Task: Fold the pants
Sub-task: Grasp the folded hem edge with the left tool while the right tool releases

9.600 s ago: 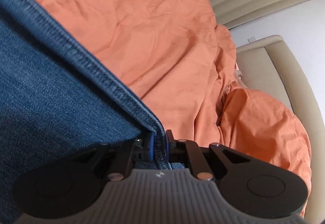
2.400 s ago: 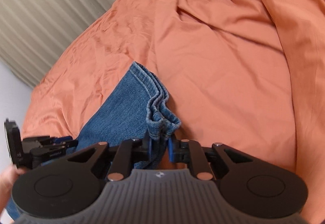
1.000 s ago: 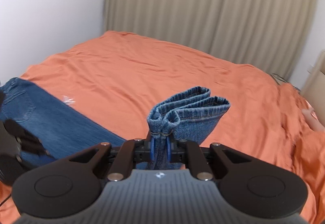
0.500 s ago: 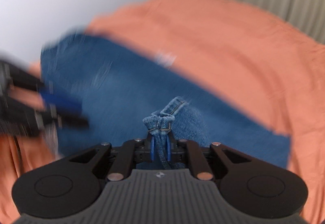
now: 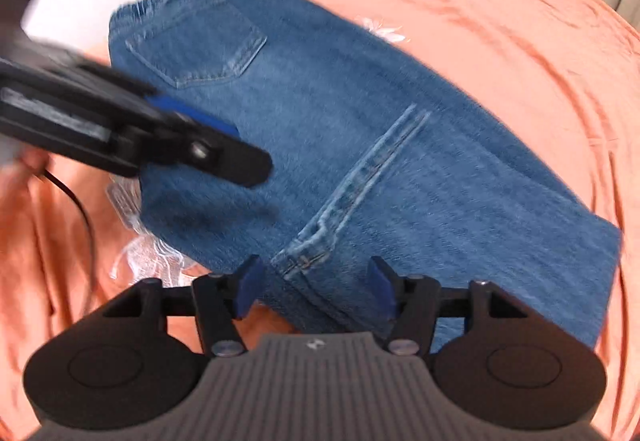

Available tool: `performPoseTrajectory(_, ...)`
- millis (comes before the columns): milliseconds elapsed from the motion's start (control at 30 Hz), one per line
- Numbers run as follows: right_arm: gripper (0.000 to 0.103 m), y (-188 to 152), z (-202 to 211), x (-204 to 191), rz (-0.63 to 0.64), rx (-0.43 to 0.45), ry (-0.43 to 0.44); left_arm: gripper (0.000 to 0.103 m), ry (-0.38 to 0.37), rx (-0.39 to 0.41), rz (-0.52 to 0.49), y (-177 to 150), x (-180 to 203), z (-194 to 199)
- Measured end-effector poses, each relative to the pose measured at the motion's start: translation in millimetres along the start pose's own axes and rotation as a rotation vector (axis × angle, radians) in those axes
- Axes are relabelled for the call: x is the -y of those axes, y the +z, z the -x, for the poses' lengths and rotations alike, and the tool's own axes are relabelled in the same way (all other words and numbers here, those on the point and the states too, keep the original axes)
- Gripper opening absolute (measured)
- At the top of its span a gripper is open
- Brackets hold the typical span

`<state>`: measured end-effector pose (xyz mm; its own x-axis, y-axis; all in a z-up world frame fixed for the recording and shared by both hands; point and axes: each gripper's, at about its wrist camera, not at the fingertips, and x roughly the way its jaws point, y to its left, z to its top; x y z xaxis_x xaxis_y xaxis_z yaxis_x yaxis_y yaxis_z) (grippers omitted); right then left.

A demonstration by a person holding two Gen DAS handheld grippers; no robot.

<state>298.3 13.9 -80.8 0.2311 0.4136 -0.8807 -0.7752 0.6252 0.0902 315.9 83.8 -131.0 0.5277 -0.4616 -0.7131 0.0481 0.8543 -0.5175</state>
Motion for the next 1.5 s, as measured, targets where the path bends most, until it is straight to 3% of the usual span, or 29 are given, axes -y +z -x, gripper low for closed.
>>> performPoseTrajectory(233, 0.055, 0.2, 10.7, 41.5, 0.045, -0.005, -0.099, 0.054, -0.039, -0.075, 0.189, 6.5, -18.2, -51.8)
performPoseTrajectory(367, 0.055, -11.4, 8.8, 70.1, 0.05, -0.016, -0.151, 0.054, -0.143, -0.099, 0.349, 0.2, -40.3, -77.8)
performPoseTrajectory(633, 0.055, -40.3, -13.0, 116.0, -0.034, -0.057, -0.129, 0.05, -0.248, -0.096, 0.416, 12.5, -52.0, -107.8)
performPoseTrajectory(733, 0.056, -44.1, -15.4, 120.4, -0.057, -0.054, -0.107, 0.046, -0.235, -0.04, 0.365, 24.1, -46.2, -103.9)
performPoseTrajectory(900, 0.056, -48.2, -17.1, 122.4, -0.042, -0.061, -0.095, 0.038, -0.26, 0.042, 0.164, 45.5, -11.0, -88.3)
performPoseTrajectory(1000, 0.057, -48.7, -16.7, 124.0, -0.05, -0.059, -0.085, 0.033, -0.237, 0.078, 0.003, 52.1, 14.4, -76.5)
performPoseTrajectory(1067, 0.057, -47.8, -18.8, 124.6, -0.051, -0.057, -0.084, 0.032, -0.178, 0.099, -0.099, 52.3, 31.2, -72.5)
performPoseTrajectory(1167, 0.057, -48.8, -18.6, 125.1, -0.058, -0.053, -0.082, 0.022, 0.004, 0.073, -0.219, 48.1, 46.3, -81.9)
performPoseTrajectory(1233, 0.057, -49.9, -18.5, 125.8, -0.062, -0.052, -0.083, 0.02, 0.082, 0.013, -0.203, 45.2, 36.9, -91.4)
performPoseTrajectory(1333, 0.057, -50.5, -18.1, 127.3, -0.066, -0.051, -0.083, 0.025, 0.09, -0.06, -0.081, 42.8, 5.8, -101.2)
performPoseTrajectory(1500, 0.06, -51.6, -19.4, 130.8, -0.074, -0.049, -0.088, 0.027, 0.076, -0.052, -0.033, 41.0, -2.0, -97.1)
